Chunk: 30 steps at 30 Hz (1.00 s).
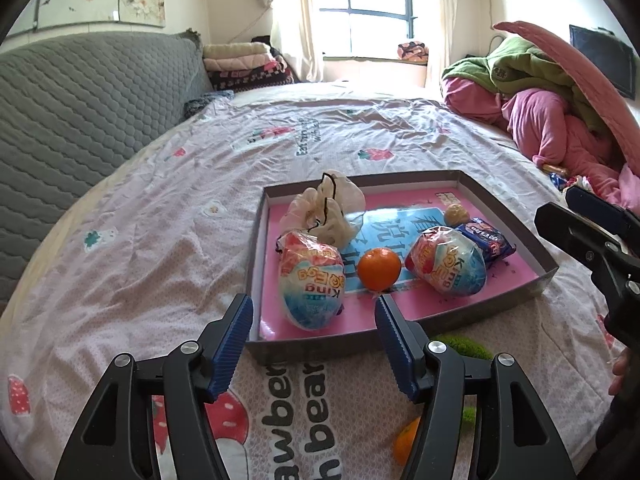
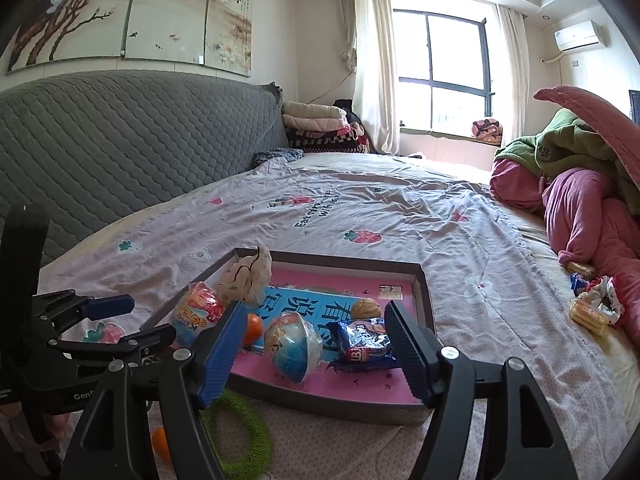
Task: Organize objects
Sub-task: 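Withdraw both open tools from the box toward the orange and green ring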
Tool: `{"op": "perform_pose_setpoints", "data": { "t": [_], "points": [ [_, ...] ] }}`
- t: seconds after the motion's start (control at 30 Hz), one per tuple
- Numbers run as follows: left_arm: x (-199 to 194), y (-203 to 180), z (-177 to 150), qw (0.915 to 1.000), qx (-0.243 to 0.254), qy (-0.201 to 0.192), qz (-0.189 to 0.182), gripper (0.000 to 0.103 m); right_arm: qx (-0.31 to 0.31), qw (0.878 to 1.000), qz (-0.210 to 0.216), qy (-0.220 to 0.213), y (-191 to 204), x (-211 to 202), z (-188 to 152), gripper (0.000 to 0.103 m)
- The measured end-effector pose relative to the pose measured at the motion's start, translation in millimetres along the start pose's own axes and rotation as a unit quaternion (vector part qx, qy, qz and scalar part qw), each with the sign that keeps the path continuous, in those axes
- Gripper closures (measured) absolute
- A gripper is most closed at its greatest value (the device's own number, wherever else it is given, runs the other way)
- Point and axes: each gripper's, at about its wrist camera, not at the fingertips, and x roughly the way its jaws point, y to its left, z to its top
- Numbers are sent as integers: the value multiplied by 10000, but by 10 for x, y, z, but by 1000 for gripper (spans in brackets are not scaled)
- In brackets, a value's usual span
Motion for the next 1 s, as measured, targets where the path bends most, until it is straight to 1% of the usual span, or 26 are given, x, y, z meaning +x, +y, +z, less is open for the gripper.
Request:
{"op": "perform_pose_setpoints", "data": {
  "t": [0.1,0.27,0.4,0.47,0.8,1.0],
  "points": [
    [-61,14,-21,10000,-30,-70,0,34,0,10000,-2,-44,17,-27,-17,32],
    [-114,57,-61,9999,-134,-84,-8,33,93,9998,53,-149,14,-116,-50,32],
    [-172,71,-106,9998,-155,-116,-65,33,121,9998,121,-133,16,-196,-99,32],
    [-201,43,-143,9998,-116,-102,-96,33,104,9998,126,-90,33,-221,-126,32],
    [-254,-108,-425,9994,100,194,-280,33,-20,9989,184,427,130,-177,-312,32],
    [-288,-148,-562,9987,149,334,-364,33,-117,9982,179,559,172,-156,-392,32]
  ]
}}
